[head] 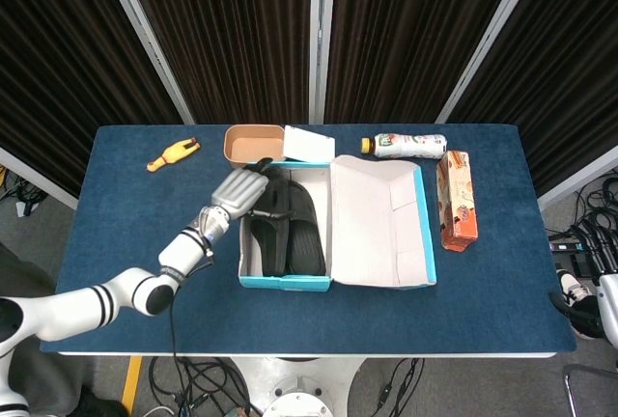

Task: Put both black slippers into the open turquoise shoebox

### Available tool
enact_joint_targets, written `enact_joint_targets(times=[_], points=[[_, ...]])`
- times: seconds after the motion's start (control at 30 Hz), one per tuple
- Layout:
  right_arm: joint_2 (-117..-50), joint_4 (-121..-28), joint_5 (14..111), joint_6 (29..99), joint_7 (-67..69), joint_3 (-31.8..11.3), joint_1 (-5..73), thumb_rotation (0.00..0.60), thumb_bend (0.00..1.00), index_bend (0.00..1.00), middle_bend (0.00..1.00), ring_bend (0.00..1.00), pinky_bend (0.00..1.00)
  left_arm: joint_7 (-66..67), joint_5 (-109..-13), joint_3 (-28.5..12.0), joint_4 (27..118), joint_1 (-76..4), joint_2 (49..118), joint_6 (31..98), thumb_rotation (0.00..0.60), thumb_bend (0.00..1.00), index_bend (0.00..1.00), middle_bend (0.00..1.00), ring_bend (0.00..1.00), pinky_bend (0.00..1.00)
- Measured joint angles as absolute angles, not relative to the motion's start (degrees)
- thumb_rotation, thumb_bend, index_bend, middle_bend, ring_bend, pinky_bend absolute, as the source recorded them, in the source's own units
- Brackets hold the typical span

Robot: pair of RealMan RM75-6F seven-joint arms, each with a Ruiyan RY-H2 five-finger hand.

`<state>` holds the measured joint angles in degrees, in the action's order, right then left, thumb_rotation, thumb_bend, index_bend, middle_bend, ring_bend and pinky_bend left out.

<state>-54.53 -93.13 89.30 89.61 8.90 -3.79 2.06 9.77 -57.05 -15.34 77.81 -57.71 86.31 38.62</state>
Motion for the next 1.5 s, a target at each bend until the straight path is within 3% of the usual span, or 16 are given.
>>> enact_joint_targets(times=[0.67, 0.83, 1.0, 1.03, 1.13, 1.2, 1.23, 1.27, 1.5], points=[[-54.63, -93.25, 88.88, 89.23, 8.68, -3.90, 2.13, 0.600, 0.07, 0.00, 0.04, 0.00, 0.00, 19.30, -45.26, -9.82, 72.33, -62.51, 90.31, 36.73, 0.042, 0.00, 0.28, 0.21, 0.00, 0.19], [-54.47, -93.47, 89.00, 89.88, 8.62, -3.90, 1.79, 0.600, 0.07, 0.00, 0.04, 0.00, 0.00, 17.00, -45.51, -10.41, 73.41, -61.76, 89.73, 37.22, 0.041, 0.00, 0.28, 0.21, 0.00, 0.19], [-54.43, -93.18, 89.09, 90.28, 9.19, -3.81, 1.46, 0.600, 0.07, 0.00, 0.04, 0.00, 0.00, 10.70, -49.84, -12.54, 78.66, -58.24, 86.15, 41.79, 0.054, 0.00, 0.27, 0.21, 0.00, 0.19], [-54.46, -93.03, 89.05, 90.33, 9.45, -3.80, 1.40, 0.600, 0.07, 0.00, 0.04, 0.00, 0.00, 9.34, -51.10, -12.83, 79.93, -57.26, 85.07, 42.88, 0.077, 0.00, 0.27, 0.21, 0.00, 0.19], [-54.68, -92.24, 88.89, 90.34, 10.43, -3.74, 1.26, 0.600, 0.07, 0.00, 0.04, 0.00, 0.00, 5.68, -55.57, -13.25, 83.66, -53.30, 80.93, 47.40, 0.258, 0.00, 0.27, 0.21, 0.00, 0.19], [-54.86, -91.58, 88.77, 90.13, 11.23, -3.62, 1.21, 0.600, 0.07, 0.00, 0.04, 0.00, 0.00, 4.09, -58.40, -12.97, 85.39, -50.09, 78.21, 51.02, 0.487, 0.00, 0.27, 0.21, 0.01, 0.19], [-55.00, -91.00, 88.67, 89.83, 11.88, -3.51, 1.20, 0.600, 0.07, 0.00, 0.04, 0.00, 0.00, 3.66, -59.24, -12.72, 85.87, -48.72, 77.22, 52.69, 0.564, 0.00, 0.27, 0.21, 0.01, 0.19], [-55.12, -90.51, 88.59, 89.54, 12.36, -3.41, 1.21, 0.600, 0.08, 0.00, 0.04, 0.00, 0.00, 3.38, -59.99, -12.27, 86.24, -46.92, 76.15, 55.03, 0.600, 0.00, 0.27, 0.21, 0.02, 0.19], [-57.48, -86.69, 89.40, 86.29, 15.37, -2.36, 2.44, 0.600, 0.09, 0.00, 0.04, 0.00, 0.00, 3.38, -61.96, -8.08, 87.30, -33.75, 71.92, 70.04, 0.600, 0.00, 0.27, 0.21, 0.03, 0.17]])
